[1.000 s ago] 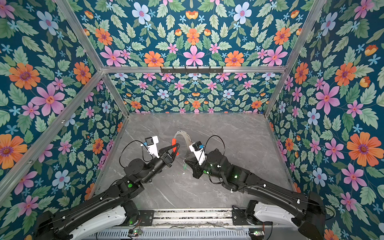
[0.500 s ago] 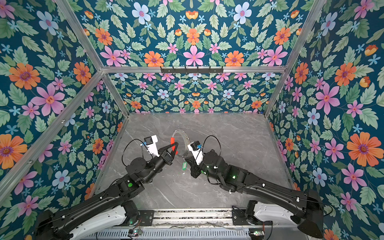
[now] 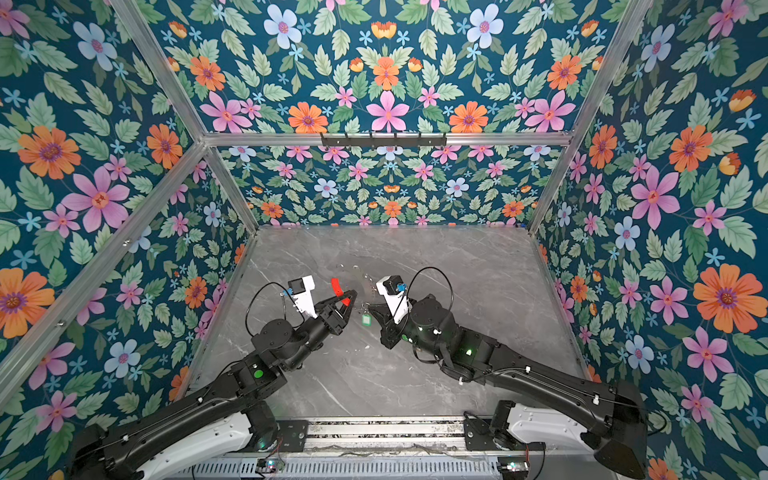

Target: Remove the keys from the keyring

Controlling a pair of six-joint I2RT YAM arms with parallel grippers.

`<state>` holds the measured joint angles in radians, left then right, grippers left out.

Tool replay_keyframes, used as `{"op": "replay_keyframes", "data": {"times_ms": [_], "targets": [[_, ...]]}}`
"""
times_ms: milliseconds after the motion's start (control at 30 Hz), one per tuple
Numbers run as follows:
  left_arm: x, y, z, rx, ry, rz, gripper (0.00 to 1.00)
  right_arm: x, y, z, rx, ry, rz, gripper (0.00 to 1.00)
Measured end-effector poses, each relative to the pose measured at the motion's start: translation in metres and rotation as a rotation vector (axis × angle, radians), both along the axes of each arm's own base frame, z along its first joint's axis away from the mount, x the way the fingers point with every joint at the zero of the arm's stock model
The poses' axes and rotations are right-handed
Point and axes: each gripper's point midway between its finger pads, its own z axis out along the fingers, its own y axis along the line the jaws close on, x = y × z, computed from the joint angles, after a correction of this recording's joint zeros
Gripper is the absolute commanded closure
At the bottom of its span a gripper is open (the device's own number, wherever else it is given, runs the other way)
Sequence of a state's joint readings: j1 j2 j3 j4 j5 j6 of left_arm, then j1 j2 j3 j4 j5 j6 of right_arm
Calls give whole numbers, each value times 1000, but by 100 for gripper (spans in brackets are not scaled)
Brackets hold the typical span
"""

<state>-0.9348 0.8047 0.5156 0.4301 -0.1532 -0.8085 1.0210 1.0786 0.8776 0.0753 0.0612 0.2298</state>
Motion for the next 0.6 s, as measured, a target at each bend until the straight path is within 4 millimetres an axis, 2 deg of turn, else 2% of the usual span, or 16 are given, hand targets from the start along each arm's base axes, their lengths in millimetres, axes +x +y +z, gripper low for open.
{"op": "replay_keyframes", "data": {"times_ms": [200,333,433,600], "targets": [[-8,-9,-12,-11,53,-72,63,10,-7,0,5,6,-19,100],[-18,-13,-21,-3,96,-131,56,15,-14,5,23,9,-11,100],[-27,-9,-26,14,131,-156,52,18,-21,13,46,5,3,100],[-43,3,-37,51,180,-190,51,15,-25,13,52,31,66,100]]}}
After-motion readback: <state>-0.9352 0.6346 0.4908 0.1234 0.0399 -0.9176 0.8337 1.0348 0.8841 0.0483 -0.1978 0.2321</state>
